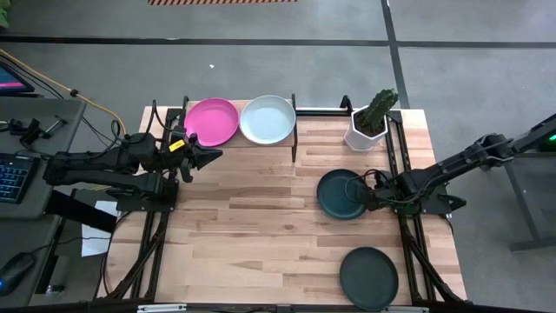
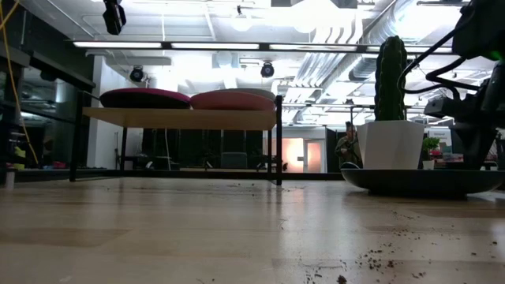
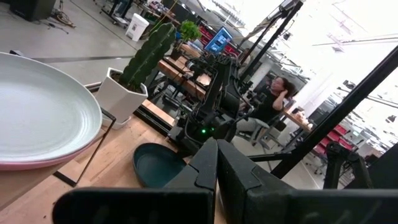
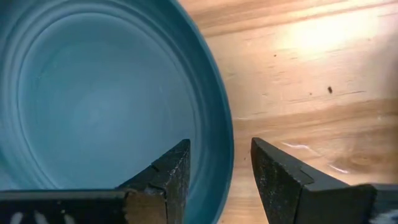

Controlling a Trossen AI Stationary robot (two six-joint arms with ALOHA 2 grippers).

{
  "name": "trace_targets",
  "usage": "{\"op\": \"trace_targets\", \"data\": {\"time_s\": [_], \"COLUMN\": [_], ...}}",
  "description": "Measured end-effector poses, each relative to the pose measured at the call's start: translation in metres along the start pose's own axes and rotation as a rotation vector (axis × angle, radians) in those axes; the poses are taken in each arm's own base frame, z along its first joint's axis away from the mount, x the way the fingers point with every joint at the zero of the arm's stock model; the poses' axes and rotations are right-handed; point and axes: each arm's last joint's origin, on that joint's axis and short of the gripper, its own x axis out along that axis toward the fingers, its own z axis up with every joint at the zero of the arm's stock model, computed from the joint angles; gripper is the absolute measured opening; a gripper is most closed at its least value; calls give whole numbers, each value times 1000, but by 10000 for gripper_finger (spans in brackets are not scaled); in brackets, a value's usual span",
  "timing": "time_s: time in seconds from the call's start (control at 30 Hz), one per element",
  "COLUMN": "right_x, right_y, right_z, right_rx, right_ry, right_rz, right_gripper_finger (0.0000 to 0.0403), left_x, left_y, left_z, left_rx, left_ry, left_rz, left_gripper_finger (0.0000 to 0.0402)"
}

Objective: Place and stack plates onto a shelf
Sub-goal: Stack the dark green plate on the top of the white plate on the shelf

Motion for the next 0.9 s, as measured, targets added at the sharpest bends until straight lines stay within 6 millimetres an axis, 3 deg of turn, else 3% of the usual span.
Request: {"op": "trace_targets", "data": {"time_s": [0.2, 0.5, 0.9], "right_x": [0, 0, 0], "right_y": [-1, 0, 1], "right_z": [1, 1, 1], "right_rx": [-1, -4, -22], "right_ry": [-9, -35, -42], "right_rz": [-7, 6, 21], "right_gripper_finger": [120, 10, 1], "left_x": [0, 0, 0], "left_y": [0, 0, 0], "left_z": [0, 0, 0], "left_rx": [0, 0, 0], "left_ry": [0, 0, 0], "left_rz": [1, 1, 1], "left_gripper_finger": [0, 0, 0]}}
